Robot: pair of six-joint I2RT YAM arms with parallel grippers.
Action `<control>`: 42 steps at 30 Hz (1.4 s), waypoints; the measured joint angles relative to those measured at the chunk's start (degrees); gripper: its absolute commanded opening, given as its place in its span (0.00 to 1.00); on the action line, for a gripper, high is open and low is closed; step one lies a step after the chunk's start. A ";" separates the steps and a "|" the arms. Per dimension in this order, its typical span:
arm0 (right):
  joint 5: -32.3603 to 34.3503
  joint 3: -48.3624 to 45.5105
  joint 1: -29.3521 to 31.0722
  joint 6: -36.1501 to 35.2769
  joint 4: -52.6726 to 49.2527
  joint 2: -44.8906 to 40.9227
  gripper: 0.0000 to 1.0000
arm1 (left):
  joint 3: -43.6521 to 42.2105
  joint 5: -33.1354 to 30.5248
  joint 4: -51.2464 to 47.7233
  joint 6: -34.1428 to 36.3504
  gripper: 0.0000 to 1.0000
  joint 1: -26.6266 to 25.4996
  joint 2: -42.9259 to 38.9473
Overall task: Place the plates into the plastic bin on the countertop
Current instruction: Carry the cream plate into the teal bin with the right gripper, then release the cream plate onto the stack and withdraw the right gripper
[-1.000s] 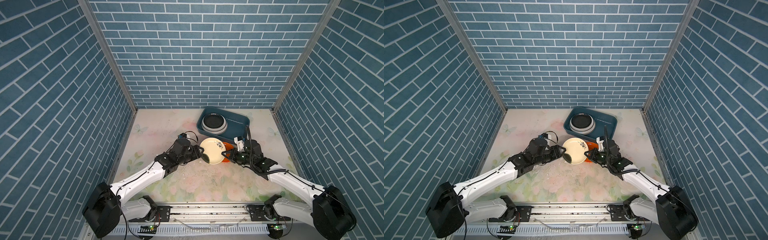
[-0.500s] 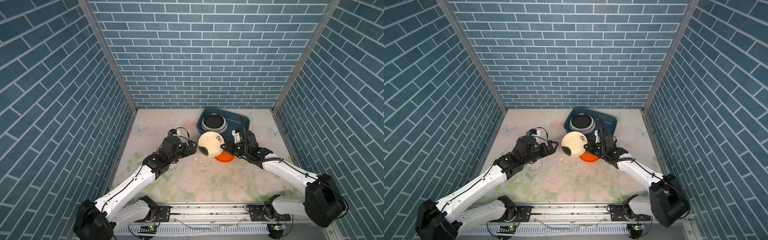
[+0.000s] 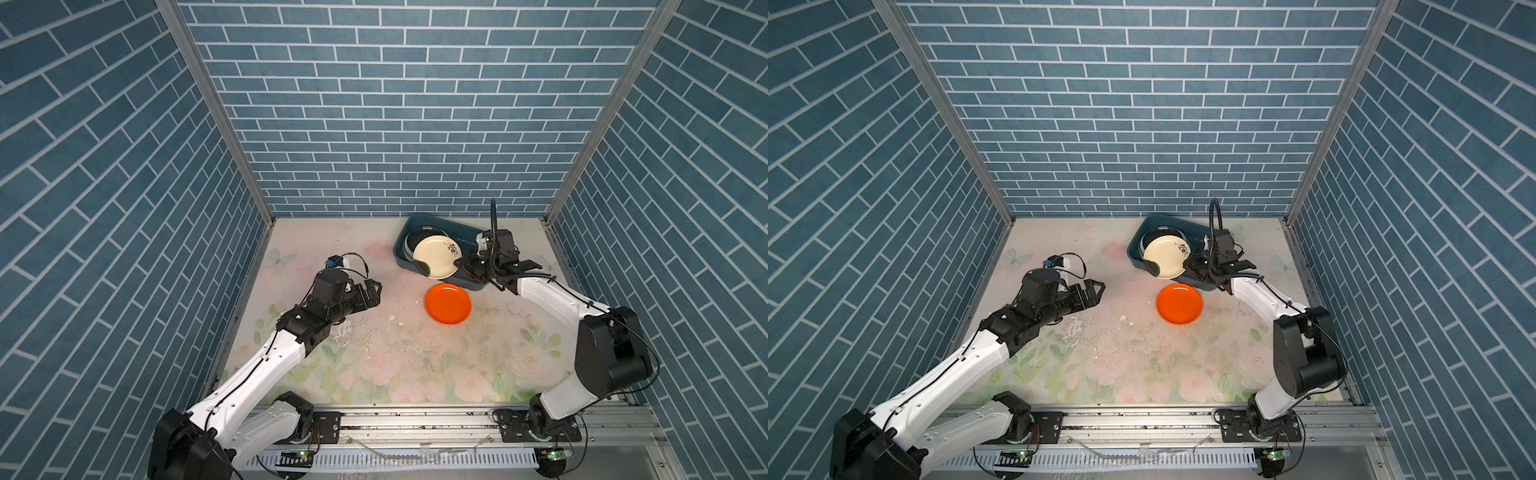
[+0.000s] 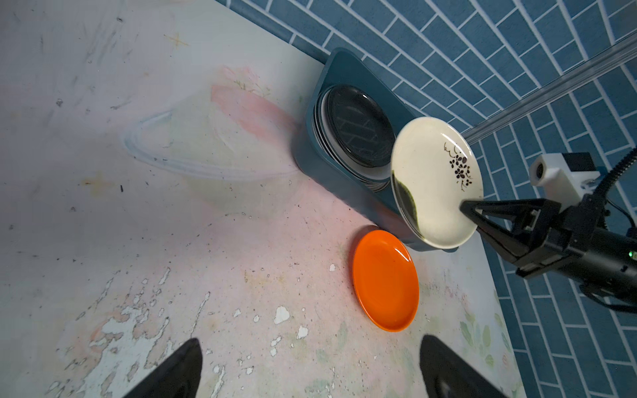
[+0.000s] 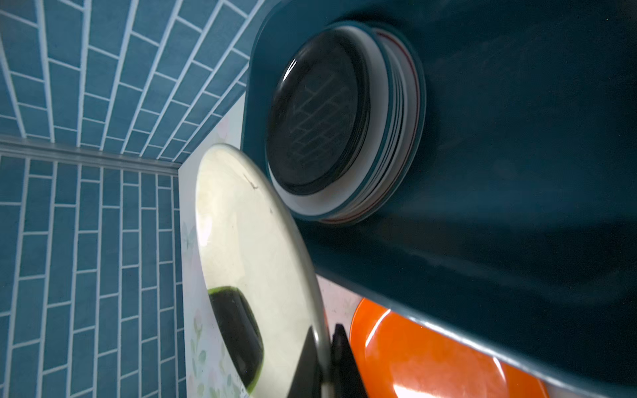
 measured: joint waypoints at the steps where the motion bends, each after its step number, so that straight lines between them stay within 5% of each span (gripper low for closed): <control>1: 0.24 1.81 -0.11 -0.37 -0.20 1.66 0.00 | -0.35 -0.39 0.02 0.57 1.00 0.13 -0.52; 15: 1.11 27.52 -1.55 -1.70 -4.76 26.91 0.00 | -1.81 -6.56 0.37 9.73 1.00 1.03 -3.30; 16: 1.27 28.37 -1.60 -1.68 -5.14 27.61 0.03 | -1.81 -6.67 0.39 10.05 1.00 1.18 -2.82; 20: 1.03 31.76 -1.70 -1.92 -7.15 29.64 0.38 | -1.79 -6.67 0.72 10.82 1.00 1.66 -0.48; 26: 0.76 34.97 -1.70 -4.83 -10.08 30.42 0.59 | -1.51 -5.51 1.73 10.91 0.99 2.95 3.78; 33: 1.36 30.62 -1.70 -6.69 -14.14 26.34 0.67 | 0.98 -2.75 0.94 9.75 1.00 6.05 7.48; 42: 1.95 7.19 -1.70 -7.32 -10.88 1.09 0.71 | 0.72 1.16 1.86 7.08 1.00 6.16 4.85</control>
